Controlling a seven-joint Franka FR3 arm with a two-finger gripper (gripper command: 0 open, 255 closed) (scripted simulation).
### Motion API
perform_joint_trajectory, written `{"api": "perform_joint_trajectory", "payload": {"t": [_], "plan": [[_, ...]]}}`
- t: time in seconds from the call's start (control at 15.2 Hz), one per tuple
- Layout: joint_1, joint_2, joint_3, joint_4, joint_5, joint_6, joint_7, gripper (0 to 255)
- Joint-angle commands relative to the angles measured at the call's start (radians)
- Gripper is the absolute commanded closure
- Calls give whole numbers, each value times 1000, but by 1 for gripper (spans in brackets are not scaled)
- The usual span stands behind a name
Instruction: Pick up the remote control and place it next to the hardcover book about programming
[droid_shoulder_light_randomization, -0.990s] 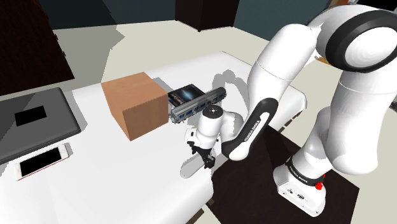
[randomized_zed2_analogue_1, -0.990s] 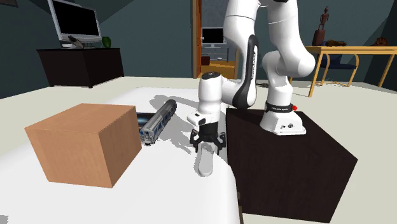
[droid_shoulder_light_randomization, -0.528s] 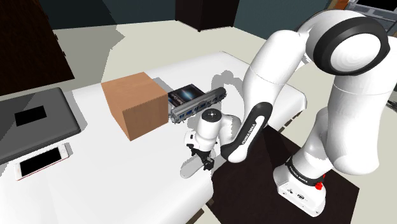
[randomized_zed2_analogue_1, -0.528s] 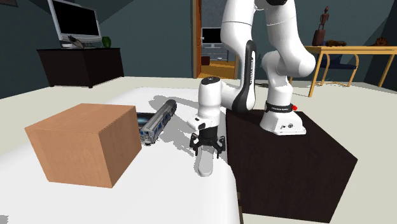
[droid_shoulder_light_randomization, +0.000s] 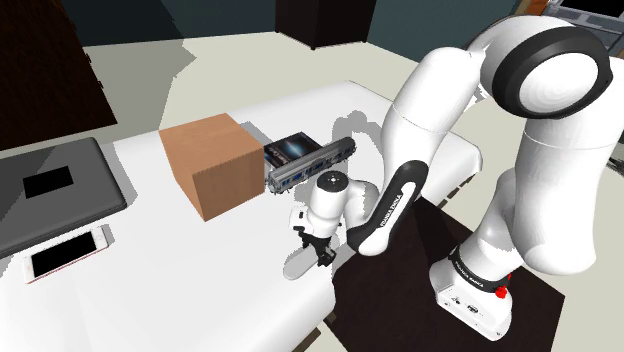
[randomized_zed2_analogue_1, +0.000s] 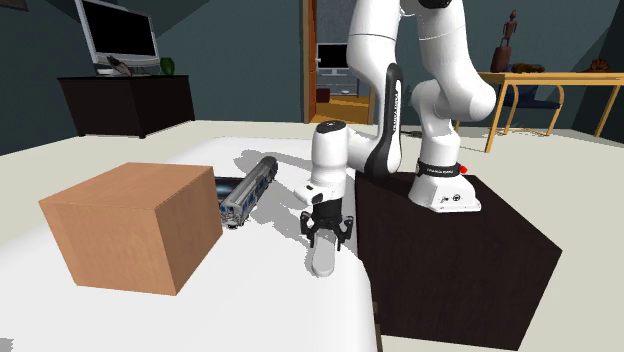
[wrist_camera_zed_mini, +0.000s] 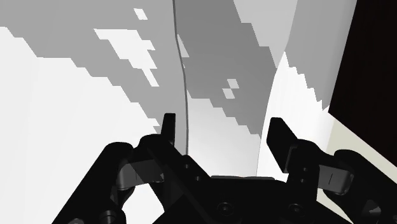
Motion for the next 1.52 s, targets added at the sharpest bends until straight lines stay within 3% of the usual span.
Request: {"api": "perform_joint_trajectory", "payload": {"t": [0.0,0.26,0.53,1.45], "plan": [[0,0,0,0,0,0,0,255],[0,0,0,0,0,0,0,255],[-36,-71,42,-21,27,-51,-24,255],[-115,-305,157,-62,191,-241,-151,255]]}}
